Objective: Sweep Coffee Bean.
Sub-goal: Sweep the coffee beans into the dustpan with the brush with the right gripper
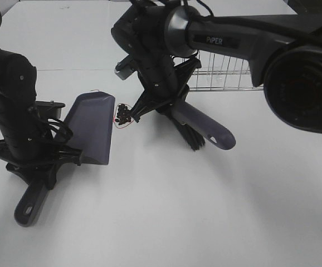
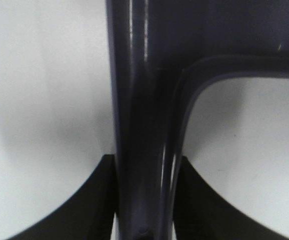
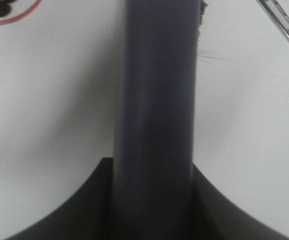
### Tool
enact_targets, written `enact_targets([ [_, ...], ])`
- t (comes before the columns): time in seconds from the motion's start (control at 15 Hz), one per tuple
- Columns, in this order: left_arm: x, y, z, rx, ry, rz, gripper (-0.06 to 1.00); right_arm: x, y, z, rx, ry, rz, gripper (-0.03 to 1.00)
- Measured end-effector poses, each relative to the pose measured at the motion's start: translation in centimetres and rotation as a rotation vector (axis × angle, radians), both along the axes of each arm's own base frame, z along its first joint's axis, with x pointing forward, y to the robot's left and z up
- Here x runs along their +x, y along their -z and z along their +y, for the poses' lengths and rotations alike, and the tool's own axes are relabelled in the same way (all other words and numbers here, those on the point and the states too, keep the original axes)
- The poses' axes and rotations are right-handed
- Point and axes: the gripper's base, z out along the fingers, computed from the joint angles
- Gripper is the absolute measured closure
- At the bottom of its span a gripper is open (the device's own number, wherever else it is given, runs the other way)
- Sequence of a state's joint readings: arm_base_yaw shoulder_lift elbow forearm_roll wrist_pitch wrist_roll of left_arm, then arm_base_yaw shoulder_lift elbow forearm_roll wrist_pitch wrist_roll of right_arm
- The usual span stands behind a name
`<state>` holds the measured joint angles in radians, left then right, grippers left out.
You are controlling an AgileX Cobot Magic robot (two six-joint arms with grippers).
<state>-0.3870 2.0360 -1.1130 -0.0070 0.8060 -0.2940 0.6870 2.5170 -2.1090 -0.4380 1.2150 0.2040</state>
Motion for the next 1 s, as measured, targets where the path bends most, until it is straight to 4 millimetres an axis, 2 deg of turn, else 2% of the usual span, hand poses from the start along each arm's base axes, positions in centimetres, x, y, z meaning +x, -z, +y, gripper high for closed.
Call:
enact_targets([
  [0.13,0.0,0.0,0.0,0.000,0.000,0.000,0.67,-0.7,0.9,1.6,0.000,-0.046,0.017,0.68],
  [0.27,0.0,0.0,0.0,-0.001,-0.001,-0.002,0.67,-1.4,0.7,3.3,0.026,-0.081,0.018,0.68],
  [0.4,0.0,0.0,0.0,-0.001,-0.001,-0.002,0.67,-1.6,-0.1,4.4,0.076,-0.096,0.014,0.68],
  [0.6,0.0,0.0,0.0,-0.002,-0.001,-0.003,0.67,-1.8,-2.7,6.4,0.279,-0.085,0.048,0.68],
  [0.8,0.0,0.0,0.0,-0.002,-0.001,-0.003,0.67,-2.2,-3.2,7.4,0.360,-0.097,0.085,0.68],
  [1.0,0.0,0.0,0.0,-0.002,-0.001,-0.003,0.67,-1.5,-4.2,6.9,0.293,-0.099,-0.014,0.68],
])
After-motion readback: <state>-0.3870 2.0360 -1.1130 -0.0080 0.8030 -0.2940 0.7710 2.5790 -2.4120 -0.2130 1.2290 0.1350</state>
